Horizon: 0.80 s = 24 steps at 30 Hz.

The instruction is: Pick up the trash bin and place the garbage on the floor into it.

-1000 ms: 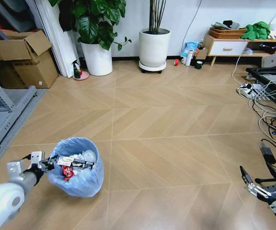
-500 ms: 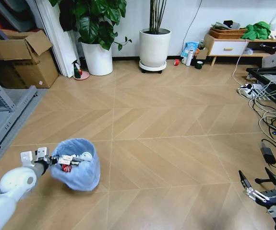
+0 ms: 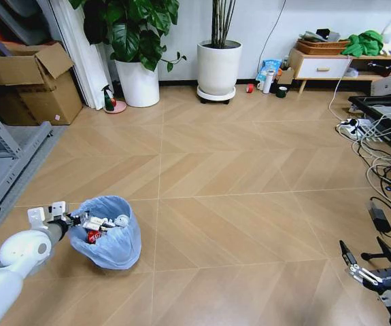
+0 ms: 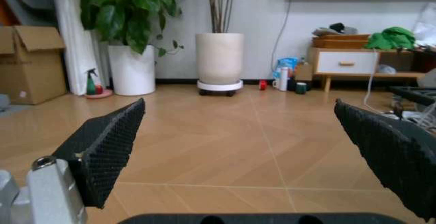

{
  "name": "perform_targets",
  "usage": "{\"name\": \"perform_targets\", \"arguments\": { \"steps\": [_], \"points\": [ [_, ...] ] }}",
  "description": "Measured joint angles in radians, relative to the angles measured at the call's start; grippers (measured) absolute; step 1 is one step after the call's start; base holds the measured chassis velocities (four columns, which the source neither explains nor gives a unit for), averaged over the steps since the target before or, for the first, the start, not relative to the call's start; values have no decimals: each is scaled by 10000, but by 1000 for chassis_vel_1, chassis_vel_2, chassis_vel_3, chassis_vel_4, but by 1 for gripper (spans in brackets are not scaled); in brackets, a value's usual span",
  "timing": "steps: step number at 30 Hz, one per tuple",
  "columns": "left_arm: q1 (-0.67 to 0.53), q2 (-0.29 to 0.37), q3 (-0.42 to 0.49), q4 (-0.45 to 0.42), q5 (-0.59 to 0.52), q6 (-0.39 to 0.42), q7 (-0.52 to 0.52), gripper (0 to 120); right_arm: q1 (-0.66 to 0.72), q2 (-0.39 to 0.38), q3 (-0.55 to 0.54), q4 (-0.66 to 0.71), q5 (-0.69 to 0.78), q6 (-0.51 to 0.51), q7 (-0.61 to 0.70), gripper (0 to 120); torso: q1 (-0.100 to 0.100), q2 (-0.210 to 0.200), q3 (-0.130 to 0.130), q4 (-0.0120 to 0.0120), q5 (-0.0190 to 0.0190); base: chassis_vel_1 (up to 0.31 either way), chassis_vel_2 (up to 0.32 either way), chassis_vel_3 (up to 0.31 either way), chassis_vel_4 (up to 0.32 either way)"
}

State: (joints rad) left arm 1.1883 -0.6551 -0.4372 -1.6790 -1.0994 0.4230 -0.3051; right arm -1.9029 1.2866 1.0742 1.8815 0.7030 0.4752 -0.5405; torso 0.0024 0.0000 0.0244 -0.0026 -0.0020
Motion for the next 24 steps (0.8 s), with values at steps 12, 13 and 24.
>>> {"name": "perform_targets", "arguments": {
  "steps": [12,13,24],
  "points": [
    [2822,110,-2860,-1868,965,-719,119,100,-282,-129,5,319,-581,174,519,100,-1,1,-1,2,-2,0,0,0,0],
    [3165,74,-3181,-2084,967,-848,270,100,-305,-128,5,306,-696,243,523,100,-1,1,-1,0,3,0,0,0,0],
    [4393,-294,-3902,-2666,1615,-1863,1516,100,-377,-13,-110,366,-728,491,657,100,-1,1,-1,-6,3,0,0,0,0]
  ]
}}
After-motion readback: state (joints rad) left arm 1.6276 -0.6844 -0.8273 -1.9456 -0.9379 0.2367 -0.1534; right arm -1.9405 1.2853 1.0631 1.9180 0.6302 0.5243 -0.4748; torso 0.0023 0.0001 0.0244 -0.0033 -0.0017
